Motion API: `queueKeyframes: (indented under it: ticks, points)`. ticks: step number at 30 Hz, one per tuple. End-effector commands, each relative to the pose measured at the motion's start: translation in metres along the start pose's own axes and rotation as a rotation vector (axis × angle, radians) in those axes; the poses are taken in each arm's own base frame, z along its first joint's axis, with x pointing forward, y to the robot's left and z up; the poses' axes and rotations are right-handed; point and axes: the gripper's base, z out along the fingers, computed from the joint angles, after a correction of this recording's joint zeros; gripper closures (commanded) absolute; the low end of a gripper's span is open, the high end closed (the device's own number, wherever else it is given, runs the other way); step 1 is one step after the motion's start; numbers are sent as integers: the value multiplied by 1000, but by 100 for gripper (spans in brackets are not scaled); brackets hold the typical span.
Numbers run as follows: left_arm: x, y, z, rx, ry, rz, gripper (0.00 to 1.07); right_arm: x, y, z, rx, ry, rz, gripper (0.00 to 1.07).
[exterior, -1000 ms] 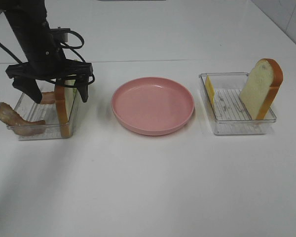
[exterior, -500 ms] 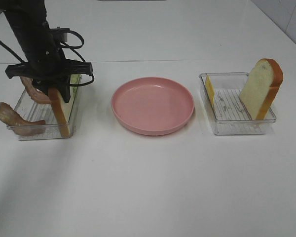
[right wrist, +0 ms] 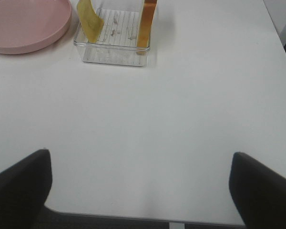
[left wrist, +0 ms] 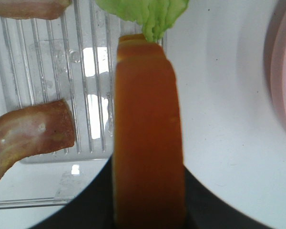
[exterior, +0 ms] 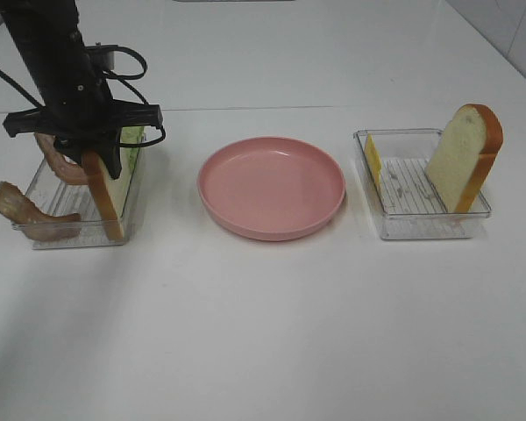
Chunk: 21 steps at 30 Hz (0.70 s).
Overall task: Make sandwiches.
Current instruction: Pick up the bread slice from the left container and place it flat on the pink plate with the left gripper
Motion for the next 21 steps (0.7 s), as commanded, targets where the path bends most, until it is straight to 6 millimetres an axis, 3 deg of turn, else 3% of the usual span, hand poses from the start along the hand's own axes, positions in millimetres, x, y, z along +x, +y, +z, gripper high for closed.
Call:
queueKeyframes:
  ticks: [1,13,15,17,18,21]
  points:
    - [6,-3,-13,8,32,-12,107,3,0,-4,0,-38,4,9]
    - [11,-3,-24,6,70,-11,107,3,0,-4,0,-38,4,9]
    - [6,-5,-50,32,-3,-5,107,3,0,-4,0,-38,4,9]
    - [5,-6,-58,40,-25,-3,107,3,0,-4,0,-38,4,9]
    - [1,-9,-76,57,-67,0,107,3,0,-4,0,-38,4,9]
    - [-1,-10,-85,69,-86,1,107,3,0,-4,0,-38,4,9]
